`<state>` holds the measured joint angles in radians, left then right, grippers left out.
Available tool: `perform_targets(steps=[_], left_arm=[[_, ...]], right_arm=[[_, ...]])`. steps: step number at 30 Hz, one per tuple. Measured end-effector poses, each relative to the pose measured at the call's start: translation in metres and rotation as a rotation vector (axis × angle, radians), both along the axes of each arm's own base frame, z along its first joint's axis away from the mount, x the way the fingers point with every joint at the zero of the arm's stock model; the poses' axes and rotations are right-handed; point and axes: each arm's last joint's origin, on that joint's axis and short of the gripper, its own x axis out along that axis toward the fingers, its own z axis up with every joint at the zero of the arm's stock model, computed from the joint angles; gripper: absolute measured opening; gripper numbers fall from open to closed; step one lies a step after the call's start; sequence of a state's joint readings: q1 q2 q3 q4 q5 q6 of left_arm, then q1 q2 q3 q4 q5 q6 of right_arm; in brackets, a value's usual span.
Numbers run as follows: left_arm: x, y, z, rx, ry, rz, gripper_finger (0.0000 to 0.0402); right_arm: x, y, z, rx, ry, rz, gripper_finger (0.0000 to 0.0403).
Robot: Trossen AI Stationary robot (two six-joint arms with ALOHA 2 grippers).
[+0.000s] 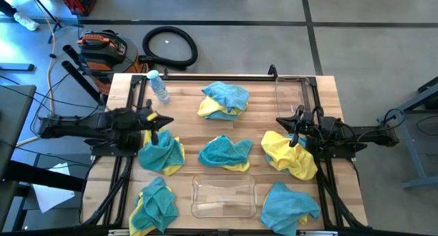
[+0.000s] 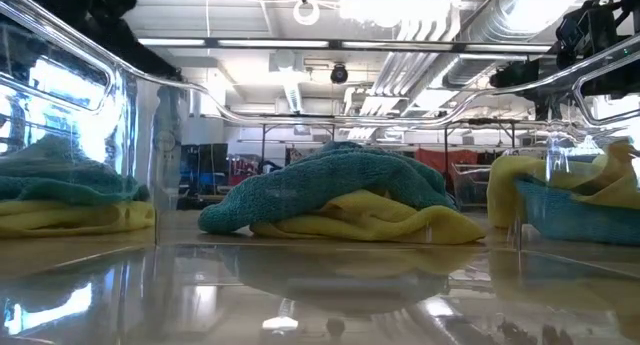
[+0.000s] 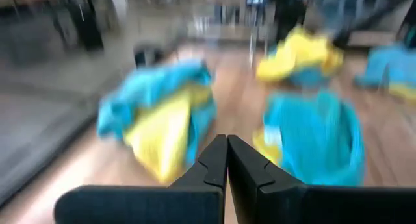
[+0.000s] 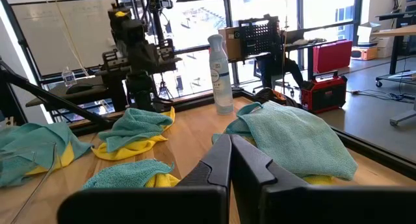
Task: Sort microfiber towel by color & place in baskets
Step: Put the blue microfiber towel into the bottom transparent bin
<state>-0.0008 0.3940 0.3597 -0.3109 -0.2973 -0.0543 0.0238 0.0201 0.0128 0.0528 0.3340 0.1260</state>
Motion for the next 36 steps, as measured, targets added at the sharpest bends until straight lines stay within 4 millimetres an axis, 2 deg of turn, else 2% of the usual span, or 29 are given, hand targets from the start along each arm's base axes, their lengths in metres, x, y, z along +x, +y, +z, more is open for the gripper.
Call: perform_targets(steps=[5, 11, 16, 19, 23, 30, 36], left_arm=[[0.022, -0.005, 0.014, -0.143, 0.252, 0.038, 0.0], [0.047, -0.015, 0.033, -0.217, 0.43, 0.068, 0.0], [0.061, -0.02, 0.03, -0.274, 0.581, 0.081, 0.0004], [0.067, -0.021, 0.025, -0.334, 0.648, 0.116, 0.0021], [0.068, -0.02, 0.018, -0.433, 0.686, 0.237, 0.0063], [0.056, -0.017, 0.012, -0.472, 0.809, 0.365, 0.0142], [0.051, -0.024, 0.008, -0.515, 0.86, 0.343, 0.016]], right_arm=[[0.0, 0.0, 0.0, 0.0, 0.0, 0.0, 0.0], [0.0, 0.0, 0.0, 0.0, 0.0, 0.0, 0.0], [0.0, 0.0, 0.0, 0.0, 0.0, 0.0, 0.0], [0.0, 0.0, 0.0, 0.0, 0.0, 0.0, 0.0], [0.0, 0.0, 0.0, 0.0, 0.0, 0.0, 0.0], [0.0, 0.0, 0.0, 0.0, 0.0, 0.001, 0.0], [0.0, 0.0, 0.0, 0.0, 0.0, 0.0, 0.0]])
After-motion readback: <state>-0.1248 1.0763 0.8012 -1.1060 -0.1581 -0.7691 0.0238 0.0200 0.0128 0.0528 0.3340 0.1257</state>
